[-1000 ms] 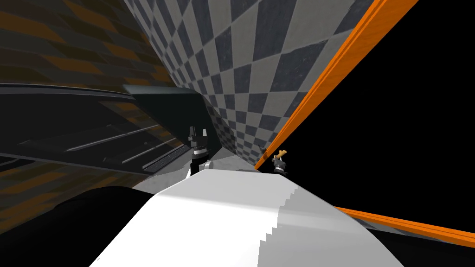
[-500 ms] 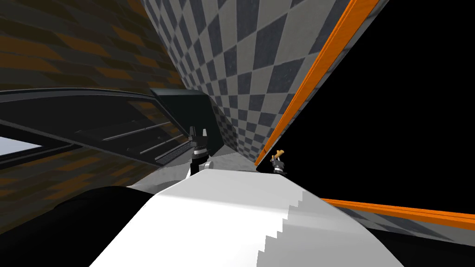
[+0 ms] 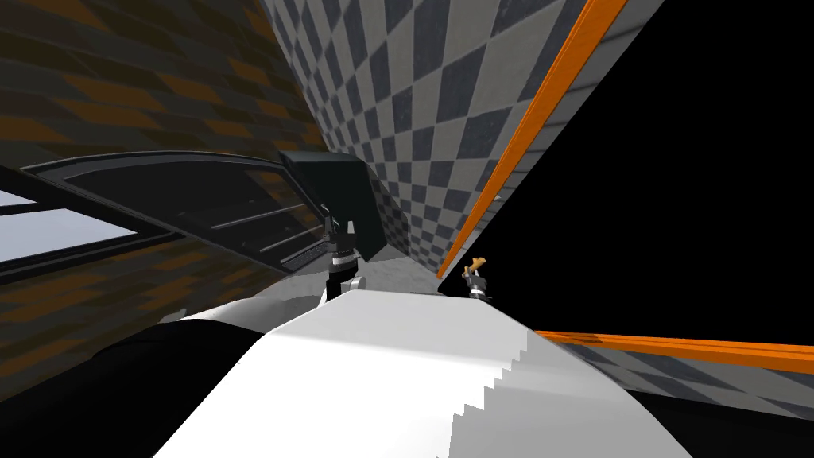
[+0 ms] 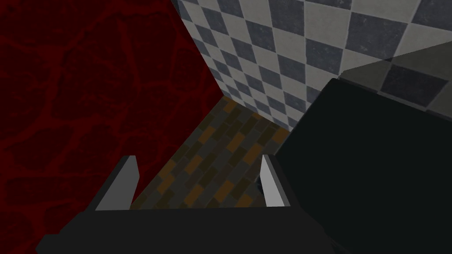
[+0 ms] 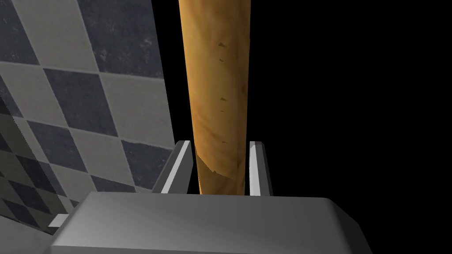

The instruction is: Pull the door open

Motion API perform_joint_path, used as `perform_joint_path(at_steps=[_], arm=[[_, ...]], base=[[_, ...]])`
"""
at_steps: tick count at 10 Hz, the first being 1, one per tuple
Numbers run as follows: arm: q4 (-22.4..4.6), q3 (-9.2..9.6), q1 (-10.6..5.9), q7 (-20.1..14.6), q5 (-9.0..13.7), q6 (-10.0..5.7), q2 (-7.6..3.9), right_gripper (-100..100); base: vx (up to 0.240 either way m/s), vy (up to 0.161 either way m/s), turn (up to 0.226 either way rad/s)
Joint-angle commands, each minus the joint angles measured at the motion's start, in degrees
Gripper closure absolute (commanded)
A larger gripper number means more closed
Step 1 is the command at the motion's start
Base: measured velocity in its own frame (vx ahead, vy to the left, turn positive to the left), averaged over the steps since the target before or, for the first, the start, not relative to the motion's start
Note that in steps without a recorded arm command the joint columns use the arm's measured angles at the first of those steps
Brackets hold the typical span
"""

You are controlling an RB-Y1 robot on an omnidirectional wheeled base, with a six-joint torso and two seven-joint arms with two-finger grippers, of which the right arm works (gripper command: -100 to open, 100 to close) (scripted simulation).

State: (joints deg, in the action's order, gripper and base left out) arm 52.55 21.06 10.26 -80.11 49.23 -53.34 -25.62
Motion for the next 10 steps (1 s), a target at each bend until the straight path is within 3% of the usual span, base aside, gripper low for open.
perform_joint_path(at_steps=[1,5,6,10], arm=[[0.47,1.34,0.78,-0.96,-0.54,-0.34,-0.66,100],[1.47,4.27,2.11,-3.44,-1.85,-1.78,-2.90,100],[1.54,3.83,1.89,-2.91,-1.66,-1.42,-2.59,100],[1.29,7.30,3.15,-6.18,-3.29,-4.14,-5.14,100]], base=[[-0.230,-0.008,0.097],[-0.233,-0.027,0.095],[-0.100,0.008,0.014],[-0.219,-0.041,0.111]])
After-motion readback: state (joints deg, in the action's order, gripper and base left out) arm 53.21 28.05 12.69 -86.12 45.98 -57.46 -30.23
